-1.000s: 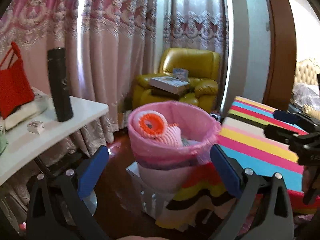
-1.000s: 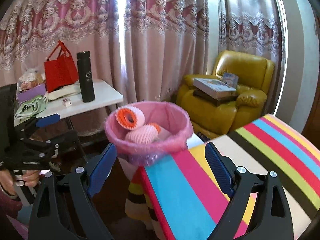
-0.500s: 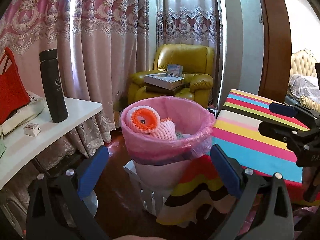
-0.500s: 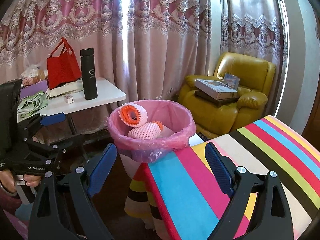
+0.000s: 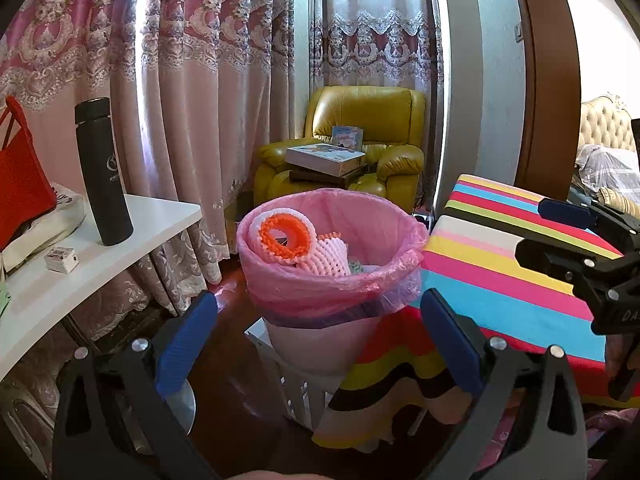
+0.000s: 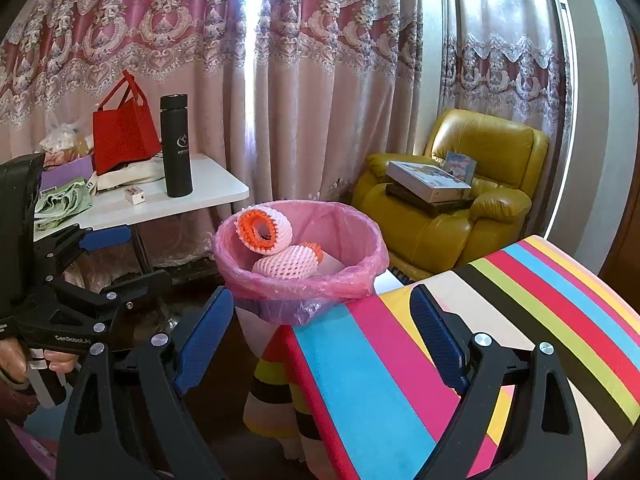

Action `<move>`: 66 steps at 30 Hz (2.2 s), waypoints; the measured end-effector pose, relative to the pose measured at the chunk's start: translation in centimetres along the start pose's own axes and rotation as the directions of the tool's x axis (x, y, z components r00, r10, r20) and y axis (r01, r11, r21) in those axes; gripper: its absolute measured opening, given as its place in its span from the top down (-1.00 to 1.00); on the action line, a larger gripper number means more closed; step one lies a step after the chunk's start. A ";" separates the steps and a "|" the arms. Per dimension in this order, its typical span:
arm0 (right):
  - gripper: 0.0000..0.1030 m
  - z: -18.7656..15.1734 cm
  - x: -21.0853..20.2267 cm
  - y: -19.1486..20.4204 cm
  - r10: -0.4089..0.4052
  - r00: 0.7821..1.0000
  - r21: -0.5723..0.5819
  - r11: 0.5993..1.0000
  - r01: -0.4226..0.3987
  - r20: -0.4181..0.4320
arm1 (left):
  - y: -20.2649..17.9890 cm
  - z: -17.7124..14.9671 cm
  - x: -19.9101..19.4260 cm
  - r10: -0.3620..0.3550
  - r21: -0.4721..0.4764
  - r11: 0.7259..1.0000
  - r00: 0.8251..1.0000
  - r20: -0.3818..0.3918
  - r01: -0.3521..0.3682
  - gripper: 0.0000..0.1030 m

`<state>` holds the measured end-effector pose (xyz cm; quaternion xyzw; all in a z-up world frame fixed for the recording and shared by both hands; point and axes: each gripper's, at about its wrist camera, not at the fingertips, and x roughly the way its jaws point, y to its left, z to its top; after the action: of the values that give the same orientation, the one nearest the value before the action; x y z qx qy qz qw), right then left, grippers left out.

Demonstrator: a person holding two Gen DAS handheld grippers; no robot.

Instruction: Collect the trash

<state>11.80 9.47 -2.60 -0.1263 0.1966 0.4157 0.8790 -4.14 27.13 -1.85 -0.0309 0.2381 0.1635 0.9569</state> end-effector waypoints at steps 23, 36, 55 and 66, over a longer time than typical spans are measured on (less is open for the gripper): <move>-0.65 -0.2 0.5 0.0 0.011 1.000 0.002 1.000 -0.011 -0.012 | 0.2 -0.1 0.1 -0.004 -0.001 1.000 1.000 -0.008 0.004 -0.91; -0.65 -0.2 0.4 0.0 0.011 1.000 -0.002 1.000 -0.011 -0.016 | 0.1 -0.2 0.1 -0.003 -0.003 1.000 1.000 -0.009 0.003 -0.91; -0.65 -0.7 0.5 0.0 0.019 1.000 0.003 1.000 -0.019 -0.018 | 0.0 -0.2 0.2 -0.002 -0.001 1.000 1.000 -0.010 0.002 -0.91; -0.65 -0.7 0.6 0.0 0.020 1.000 0.004 1.000 -0.020 -0.019 | 0.0 -0.3 0.2 -0.002 0.000 1.000 1.000 -0.010 0.002 -0.91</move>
<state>11.92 9.61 -3.47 -0.1265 0.2068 0.4227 0.8732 -4.10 27.18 -2.16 -0.0322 0.2430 0.1624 0.9558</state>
